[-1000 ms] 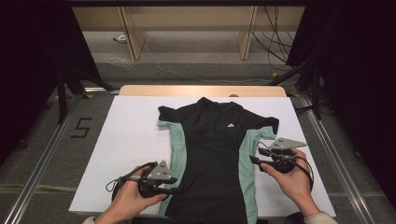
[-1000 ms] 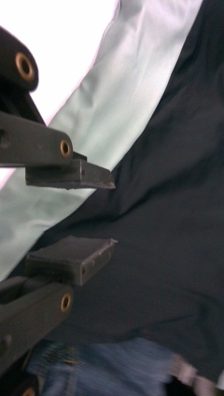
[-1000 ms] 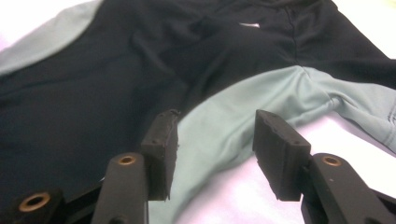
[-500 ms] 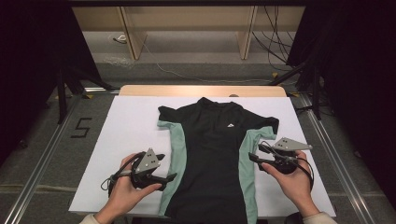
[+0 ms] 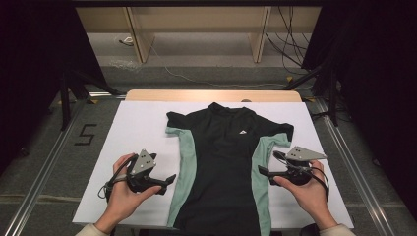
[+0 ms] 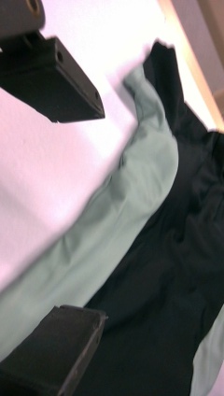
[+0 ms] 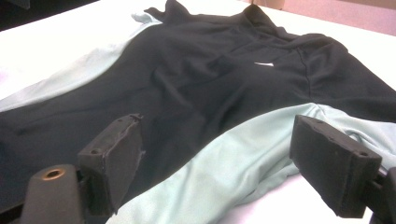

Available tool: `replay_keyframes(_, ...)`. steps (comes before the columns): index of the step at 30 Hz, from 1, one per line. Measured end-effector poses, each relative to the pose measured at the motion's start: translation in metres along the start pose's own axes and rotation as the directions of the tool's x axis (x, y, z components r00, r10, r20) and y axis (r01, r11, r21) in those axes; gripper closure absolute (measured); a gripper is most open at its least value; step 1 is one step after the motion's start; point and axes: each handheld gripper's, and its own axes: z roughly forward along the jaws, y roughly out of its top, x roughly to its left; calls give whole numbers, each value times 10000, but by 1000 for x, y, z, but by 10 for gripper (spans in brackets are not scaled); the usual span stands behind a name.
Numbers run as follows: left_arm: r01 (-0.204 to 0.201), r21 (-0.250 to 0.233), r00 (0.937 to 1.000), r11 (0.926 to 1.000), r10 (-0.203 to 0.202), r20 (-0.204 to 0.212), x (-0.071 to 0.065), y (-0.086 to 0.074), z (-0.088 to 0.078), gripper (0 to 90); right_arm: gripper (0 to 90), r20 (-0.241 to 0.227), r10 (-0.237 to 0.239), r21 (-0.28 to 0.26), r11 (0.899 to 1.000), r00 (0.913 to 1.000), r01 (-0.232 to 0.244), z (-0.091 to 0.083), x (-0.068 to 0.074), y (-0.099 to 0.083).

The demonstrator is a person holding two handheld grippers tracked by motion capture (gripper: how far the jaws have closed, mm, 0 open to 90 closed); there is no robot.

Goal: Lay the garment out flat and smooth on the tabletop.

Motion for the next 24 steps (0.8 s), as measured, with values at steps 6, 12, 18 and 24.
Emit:
replay_keyframes(6,505,-442,9981,9977,-520,-326,12,-3,-5,0,170,42,130,-301,9995,9999,-129,-4,-1,-2)
replay_keyframes(12,703,-672,9944,9953,-752,-744,20,-5,-9,0,162,136,196,-578,9982,9997,-188,-9,-2,-5)
replay_keyframes(18,828,-724,9921,9939,-890,-882,25,-7,-11,0,160,127,270,-685,9973,9996,-261,-12,-2,-9)
replay_keyframes(24,757,-816,9919,9938,-834,-954,25,-7,-12,0,159,167,292,-746,9968,9994,-278,-13,-3,-10)
